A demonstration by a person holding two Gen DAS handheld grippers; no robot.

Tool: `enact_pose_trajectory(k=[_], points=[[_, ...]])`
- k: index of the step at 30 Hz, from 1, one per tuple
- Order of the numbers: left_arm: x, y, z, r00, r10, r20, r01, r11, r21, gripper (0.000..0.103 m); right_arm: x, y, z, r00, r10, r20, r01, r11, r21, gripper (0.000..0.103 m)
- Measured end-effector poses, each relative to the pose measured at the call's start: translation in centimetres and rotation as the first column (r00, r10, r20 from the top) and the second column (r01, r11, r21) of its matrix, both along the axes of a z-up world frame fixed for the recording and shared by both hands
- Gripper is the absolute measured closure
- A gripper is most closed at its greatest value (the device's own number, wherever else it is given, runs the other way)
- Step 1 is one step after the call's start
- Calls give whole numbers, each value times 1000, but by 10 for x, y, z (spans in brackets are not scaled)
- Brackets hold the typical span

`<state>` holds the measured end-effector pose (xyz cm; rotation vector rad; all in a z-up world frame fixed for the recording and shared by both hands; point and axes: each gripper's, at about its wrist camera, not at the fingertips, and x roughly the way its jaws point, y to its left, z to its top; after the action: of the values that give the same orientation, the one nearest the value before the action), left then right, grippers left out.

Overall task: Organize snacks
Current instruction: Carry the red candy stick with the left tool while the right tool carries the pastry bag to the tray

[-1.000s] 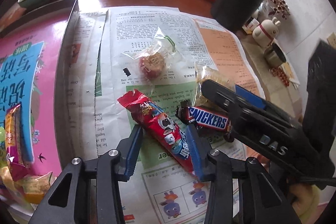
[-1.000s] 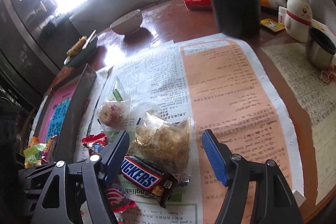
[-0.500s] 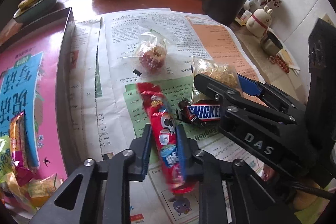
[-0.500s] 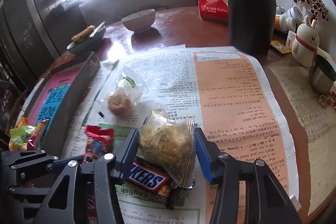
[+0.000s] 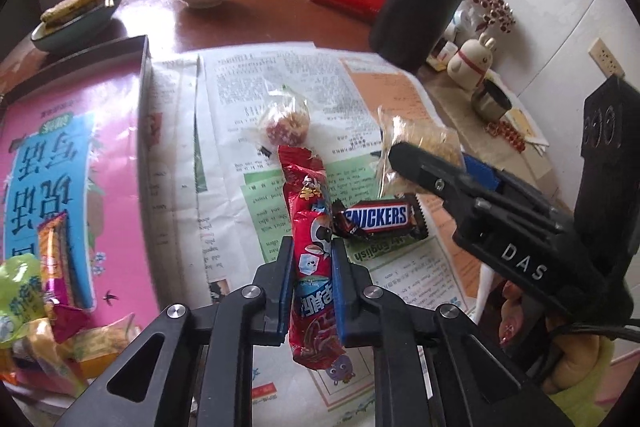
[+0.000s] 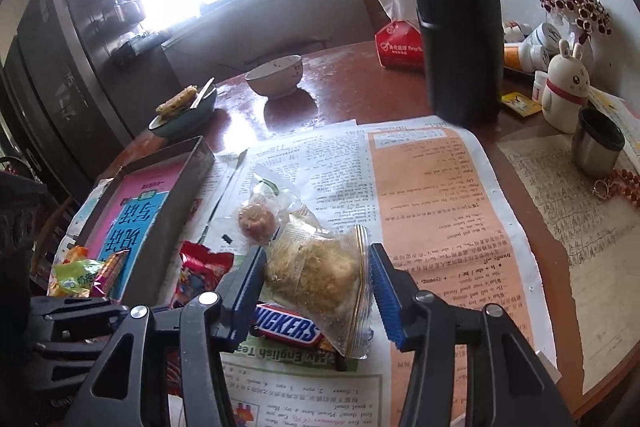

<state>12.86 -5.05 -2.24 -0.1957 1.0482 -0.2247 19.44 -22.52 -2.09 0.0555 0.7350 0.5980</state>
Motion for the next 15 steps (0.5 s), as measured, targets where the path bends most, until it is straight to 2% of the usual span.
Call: enact_pose_trajectory(k=[15], points=[[-30,54,38,991,101,83,-99,995,-27,86,-40,29,29,991,119,54,-124,988,90,51]])
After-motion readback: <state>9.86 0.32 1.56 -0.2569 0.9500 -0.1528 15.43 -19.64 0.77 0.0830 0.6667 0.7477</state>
